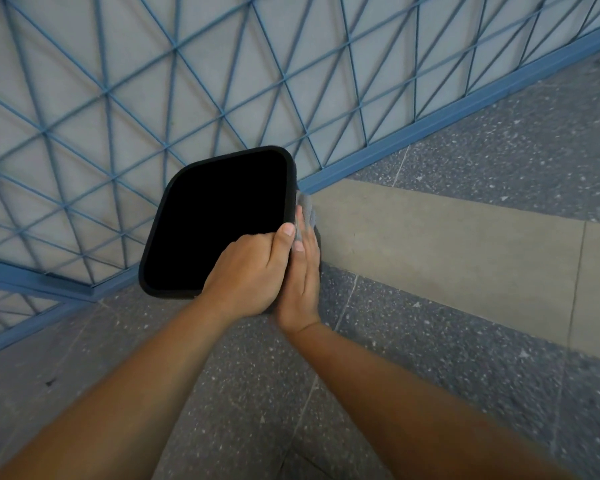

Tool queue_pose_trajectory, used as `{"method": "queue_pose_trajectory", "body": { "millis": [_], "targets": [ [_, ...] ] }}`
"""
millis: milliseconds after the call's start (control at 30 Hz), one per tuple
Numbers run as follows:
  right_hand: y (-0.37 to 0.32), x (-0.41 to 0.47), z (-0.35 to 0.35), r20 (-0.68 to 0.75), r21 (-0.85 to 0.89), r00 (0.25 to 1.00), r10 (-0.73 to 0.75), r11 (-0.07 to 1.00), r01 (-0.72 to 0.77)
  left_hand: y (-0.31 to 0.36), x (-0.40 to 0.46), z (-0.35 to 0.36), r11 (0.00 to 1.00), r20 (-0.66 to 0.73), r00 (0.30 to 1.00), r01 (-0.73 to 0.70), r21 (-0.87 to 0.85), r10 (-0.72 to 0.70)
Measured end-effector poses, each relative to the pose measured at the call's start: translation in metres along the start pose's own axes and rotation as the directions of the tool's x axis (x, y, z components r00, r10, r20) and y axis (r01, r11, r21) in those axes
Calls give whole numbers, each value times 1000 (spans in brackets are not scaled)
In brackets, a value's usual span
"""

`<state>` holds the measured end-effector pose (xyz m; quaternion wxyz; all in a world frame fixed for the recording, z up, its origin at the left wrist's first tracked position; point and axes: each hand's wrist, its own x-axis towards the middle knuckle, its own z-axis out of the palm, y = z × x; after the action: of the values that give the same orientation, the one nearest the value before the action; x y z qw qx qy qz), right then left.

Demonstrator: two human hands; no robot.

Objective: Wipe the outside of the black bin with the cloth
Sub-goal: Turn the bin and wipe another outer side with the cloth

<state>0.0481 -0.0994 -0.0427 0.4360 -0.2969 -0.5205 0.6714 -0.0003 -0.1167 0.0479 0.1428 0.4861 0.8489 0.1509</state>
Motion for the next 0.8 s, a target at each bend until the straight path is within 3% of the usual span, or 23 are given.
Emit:
{"method": "queue_pose_trajectory", "body": {
  "millis": [167,233,300,367,467,633,800],
  "targets": [
    [18,80,-16,213,-70,976,44,997,-30,3,1,0,998,-14,1000,18,57,-17],
    [38,100,-16,219,-69,953,209,978,-198,4,1,-1,998,-11,1000,14,58,-14],
    [78,104,-23,216,-108,876,432,902,-418,5,0,-3,999,-3,1000,8,51,-8],
    [125,95,-31,228,-99,804,549,835,-542,5,-1,-3,999,3,1000,4,41,-4],
    [115,59,-37,186,-66,757,626,777,-626,4,-1,-3,999,5,1000,7,36,-7],
    [56,7,-39,82,-146,764,639,766,-625,4,-1,-3,998,5,1000,4,64,-4],
    [34,-15,-66,-55,-57,697,715,695,-717,6,-6,-5,994,8,1000,20,111,-21]
  ]
}}
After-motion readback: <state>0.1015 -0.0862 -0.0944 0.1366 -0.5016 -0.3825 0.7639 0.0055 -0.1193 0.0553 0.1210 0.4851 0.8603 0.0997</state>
